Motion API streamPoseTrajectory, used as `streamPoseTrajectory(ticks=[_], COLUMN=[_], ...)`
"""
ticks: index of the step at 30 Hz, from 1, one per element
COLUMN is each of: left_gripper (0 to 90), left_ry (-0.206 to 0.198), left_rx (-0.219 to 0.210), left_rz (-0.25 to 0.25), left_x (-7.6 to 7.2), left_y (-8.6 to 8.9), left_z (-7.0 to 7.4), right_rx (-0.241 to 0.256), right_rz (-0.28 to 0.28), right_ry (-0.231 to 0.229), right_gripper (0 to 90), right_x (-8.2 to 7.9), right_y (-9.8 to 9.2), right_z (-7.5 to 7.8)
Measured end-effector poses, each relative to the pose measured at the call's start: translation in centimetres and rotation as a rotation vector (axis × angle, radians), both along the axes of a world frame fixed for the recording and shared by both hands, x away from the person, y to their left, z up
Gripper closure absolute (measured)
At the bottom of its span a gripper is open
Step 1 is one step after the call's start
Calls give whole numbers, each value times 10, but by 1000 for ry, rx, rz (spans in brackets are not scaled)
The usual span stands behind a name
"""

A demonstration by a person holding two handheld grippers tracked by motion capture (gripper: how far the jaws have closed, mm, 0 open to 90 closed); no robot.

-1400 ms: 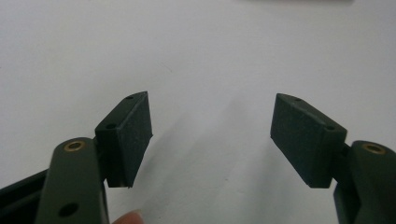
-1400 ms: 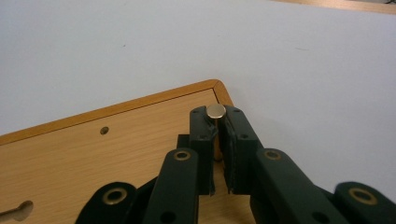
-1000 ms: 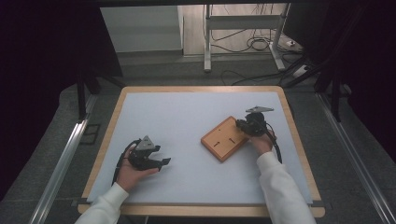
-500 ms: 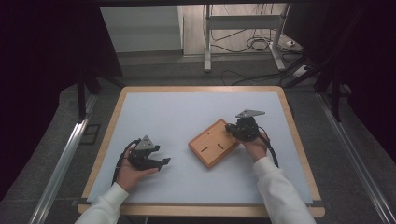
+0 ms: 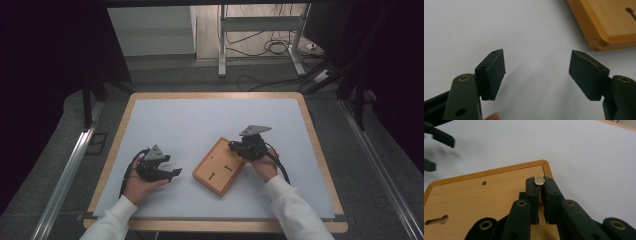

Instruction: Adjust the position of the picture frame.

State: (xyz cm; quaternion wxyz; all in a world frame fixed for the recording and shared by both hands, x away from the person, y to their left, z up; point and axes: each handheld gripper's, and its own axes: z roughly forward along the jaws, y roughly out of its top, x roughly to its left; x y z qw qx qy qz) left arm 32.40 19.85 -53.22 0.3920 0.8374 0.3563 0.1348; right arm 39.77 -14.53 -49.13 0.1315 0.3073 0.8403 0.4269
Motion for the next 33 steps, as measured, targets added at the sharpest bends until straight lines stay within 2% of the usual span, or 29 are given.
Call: streamPoseTrajectory(ticks=[5,9,11,25,27,29,30,32,33], left_gripper=[287,287,287,287,287,287,287,287,286], left_ry=[2,-1,0,0,0,0,2,1,1], left_rx=[0,-6,-3,-1,-1,0,-1,-2,-2], left_rz=[1,5,3,0,-1,-1,0,-1,-1], left_x=[0,0,0,0,0,0,0,0,0], left_y=[0,0,1,1,1,1,0,0,0], left_z=[0,0,0,0,0,0,0,0,0], right_rx=[-5,-24,-17,-24,-9,-17,-24,-14,-14], right_rz=[42,89,100,107,106,111,115,99,99], right_ry=[2,14,28,46,55,44,40,26,26], right_gripper=[834,834,834,837,833,829,823,746,746], right_x=[-7,-12,-11,-6,-4,-4,-4,-6,-6], right_y=[11,27,31,51,51,51,51,49,49], right_z=[-1,-9,-13,-22,-23,-23,-23,-21,-21])
